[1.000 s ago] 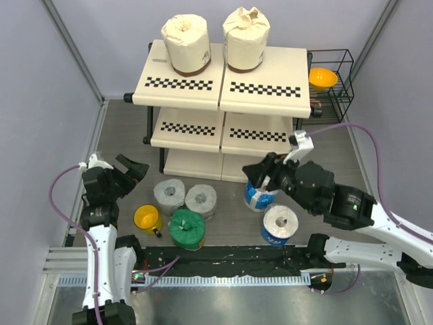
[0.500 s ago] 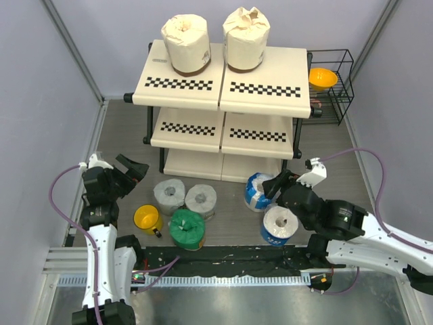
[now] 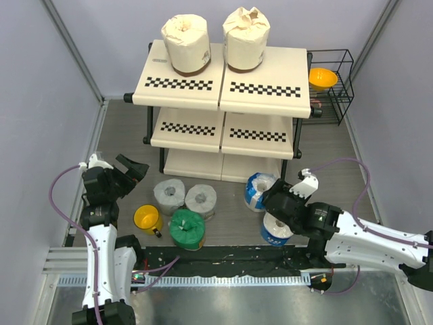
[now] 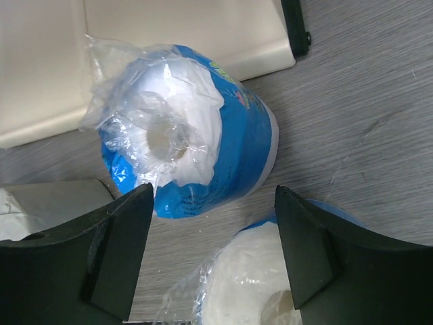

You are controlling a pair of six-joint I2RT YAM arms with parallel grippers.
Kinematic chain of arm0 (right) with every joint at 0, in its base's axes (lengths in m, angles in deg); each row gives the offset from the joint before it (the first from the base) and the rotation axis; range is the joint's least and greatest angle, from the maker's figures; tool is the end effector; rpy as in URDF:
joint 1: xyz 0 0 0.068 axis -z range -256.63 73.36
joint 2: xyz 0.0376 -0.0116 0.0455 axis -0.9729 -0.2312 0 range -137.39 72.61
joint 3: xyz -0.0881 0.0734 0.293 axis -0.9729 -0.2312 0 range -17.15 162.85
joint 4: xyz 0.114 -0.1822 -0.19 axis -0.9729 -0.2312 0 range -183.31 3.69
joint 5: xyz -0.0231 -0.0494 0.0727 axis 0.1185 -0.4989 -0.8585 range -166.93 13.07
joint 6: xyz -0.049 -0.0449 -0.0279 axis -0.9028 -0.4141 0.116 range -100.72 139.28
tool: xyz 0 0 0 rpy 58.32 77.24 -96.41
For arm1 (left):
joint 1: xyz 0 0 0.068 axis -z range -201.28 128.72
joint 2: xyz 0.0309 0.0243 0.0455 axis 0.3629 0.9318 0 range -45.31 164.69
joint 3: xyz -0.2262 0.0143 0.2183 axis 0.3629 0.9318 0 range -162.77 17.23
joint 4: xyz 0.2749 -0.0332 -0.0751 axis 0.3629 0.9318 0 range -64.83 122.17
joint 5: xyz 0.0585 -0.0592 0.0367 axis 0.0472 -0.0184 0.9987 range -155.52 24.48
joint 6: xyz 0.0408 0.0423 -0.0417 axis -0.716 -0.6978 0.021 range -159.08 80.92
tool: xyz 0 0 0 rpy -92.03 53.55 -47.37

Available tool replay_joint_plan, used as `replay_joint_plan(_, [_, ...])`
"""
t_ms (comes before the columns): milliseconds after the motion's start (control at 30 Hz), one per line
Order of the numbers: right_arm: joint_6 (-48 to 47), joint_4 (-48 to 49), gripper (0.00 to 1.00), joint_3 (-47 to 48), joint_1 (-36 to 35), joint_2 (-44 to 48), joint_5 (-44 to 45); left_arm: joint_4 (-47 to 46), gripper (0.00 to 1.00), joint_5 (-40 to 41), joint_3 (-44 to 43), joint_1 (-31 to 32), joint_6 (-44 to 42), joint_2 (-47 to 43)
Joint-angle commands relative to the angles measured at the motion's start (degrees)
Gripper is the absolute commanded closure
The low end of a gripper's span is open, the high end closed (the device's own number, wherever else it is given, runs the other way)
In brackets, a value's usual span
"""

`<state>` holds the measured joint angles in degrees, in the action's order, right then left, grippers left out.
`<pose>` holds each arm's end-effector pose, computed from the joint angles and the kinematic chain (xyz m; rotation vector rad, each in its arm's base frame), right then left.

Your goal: Place and organize the paper towels onto the shelf

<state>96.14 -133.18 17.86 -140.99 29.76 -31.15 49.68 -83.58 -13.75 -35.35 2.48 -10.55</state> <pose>0.0987 0.1070 0.2503 0.5279 2.1334 0.3480 0.1579 0.0205 0.2686 -0.7984 1.9383 -0.6184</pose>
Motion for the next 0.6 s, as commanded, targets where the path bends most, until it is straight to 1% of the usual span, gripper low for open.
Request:
replay_joint_plan(0, [1.72, 3.80, 0.21, -0.99, 1.77, -1.61, 2.65, -1.75, 0.00, -1.45, -0.22, -0.35, -0.08, -0.22])
replay_joint_plan(67, [0.40, 5.90, 0.21, -1.69, 3.70, -2.50, 0.73, -1.84, 0.00, -1.45, -0.04, -0.44, 0.01, -0.22])
replay_joint_plan(133, [-2.75, 8.27, 0.21, -2.48, 7.13, -3.20, -1.56, -1.92, 0.00, -1.45, -0.13, -0.26, 0.01, -0.22])
replay_joint_plan(167, [-4.07, 11.42, 0.21, -3.35, 8.45, -3.29, -2.70, -1.92, 0.00, -1.45, -0.04, -0.26, 0.01, -0.31])
replay_joint_plan(200, [-6.17, 12.84, 0.21, -3.80, 10.90, -3.55, -5.15, -1.92, 0.00, -1.45, 0.04, -0.35, 0.01, -0.22])
replay_joint_plan(300, [-8.56, 16.89, 0.21, -4.50, 14.77, -5.04, -8.50, -2.01, 0.00, -1.36, 0.04, -0.26, 0.01, -0.40])
replay_joint_plan(433, [-11.46, 19.45, 0.22, -4.07, 16.63, -8.12, -11.50, -1.92, 0.00, -1.45, 0.04, -0.35, 0.01, -0.31])
replay_joint_plan(533, [-12.08, 20.59, 0.28, -3.89, 16.46, -9.88, -13.08, -1.93, 0.00, -1.36, 0.13, -0.35, 0.10, -0.31])
replay_joint_plan(567, [-12.26, 20.85, 0.32, -4.06, 16.54, -10.06, -13.26, -1.92, 0.00, -1.36, 0.13, -0.35, 0.01, -0.31])
